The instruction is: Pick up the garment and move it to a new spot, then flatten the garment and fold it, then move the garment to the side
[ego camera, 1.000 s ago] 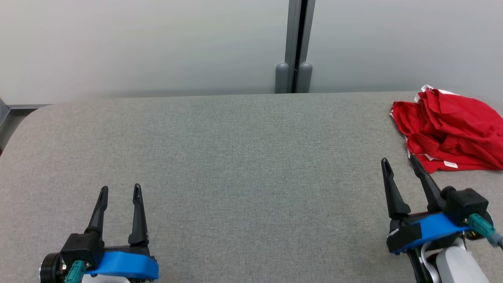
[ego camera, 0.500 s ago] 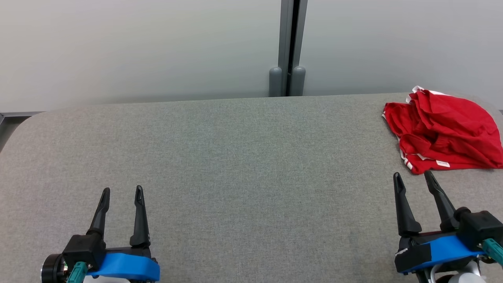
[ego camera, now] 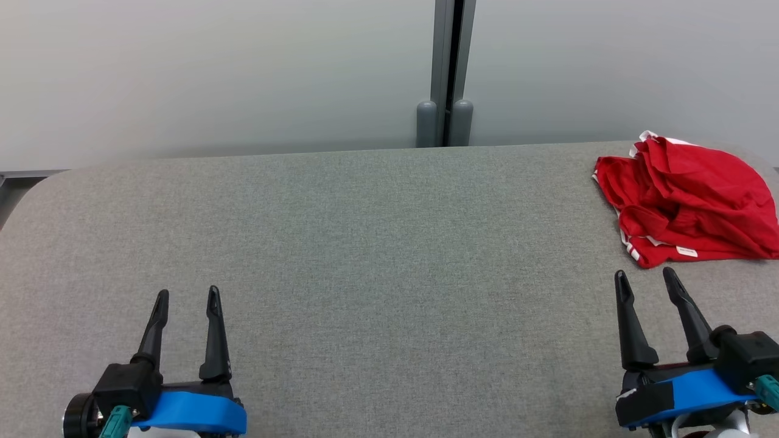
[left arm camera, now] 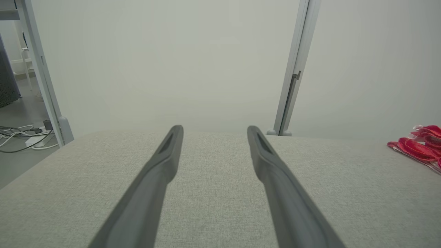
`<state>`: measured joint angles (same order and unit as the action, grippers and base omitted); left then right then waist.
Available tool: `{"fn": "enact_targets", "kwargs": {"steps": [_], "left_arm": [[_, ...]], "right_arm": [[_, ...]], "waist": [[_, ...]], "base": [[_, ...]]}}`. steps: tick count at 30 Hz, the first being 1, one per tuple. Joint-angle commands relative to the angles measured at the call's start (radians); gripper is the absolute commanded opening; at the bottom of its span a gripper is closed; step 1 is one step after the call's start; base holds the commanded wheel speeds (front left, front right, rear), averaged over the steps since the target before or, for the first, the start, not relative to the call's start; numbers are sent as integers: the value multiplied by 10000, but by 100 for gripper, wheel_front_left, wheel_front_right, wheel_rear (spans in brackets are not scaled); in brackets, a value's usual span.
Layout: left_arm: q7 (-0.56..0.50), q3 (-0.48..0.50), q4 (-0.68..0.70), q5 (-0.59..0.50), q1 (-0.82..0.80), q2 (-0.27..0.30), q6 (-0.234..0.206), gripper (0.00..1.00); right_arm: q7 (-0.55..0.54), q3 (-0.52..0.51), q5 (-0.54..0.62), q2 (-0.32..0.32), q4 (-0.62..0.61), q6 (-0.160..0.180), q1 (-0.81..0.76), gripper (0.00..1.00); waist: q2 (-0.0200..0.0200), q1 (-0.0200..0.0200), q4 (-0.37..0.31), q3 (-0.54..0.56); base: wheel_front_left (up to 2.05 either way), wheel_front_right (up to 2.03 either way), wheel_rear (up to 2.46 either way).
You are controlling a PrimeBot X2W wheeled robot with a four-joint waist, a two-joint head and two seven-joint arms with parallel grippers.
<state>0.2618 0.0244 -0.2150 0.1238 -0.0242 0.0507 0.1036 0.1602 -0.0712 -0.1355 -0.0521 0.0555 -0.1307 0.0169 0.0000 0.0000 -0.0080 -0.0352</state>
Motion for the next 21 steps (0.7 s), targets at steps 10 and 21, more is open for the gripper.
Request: {"fn": "enact_targets", "kwargs": {"steps": [10,21], "left_arm": [[-458,168,-399,1288,-74,-12,21,0],[-897,209,-300,3374,-145,-9,61,0]], "right_arm": [[-257,-41,-1248,25,451,0,78,0],[-626,-94,-3300,21,639,0,202,0]], "waist": [[0,0,3,6],[0,0,11,35]], "base": [[0,0,0],[0,0,0]]}}
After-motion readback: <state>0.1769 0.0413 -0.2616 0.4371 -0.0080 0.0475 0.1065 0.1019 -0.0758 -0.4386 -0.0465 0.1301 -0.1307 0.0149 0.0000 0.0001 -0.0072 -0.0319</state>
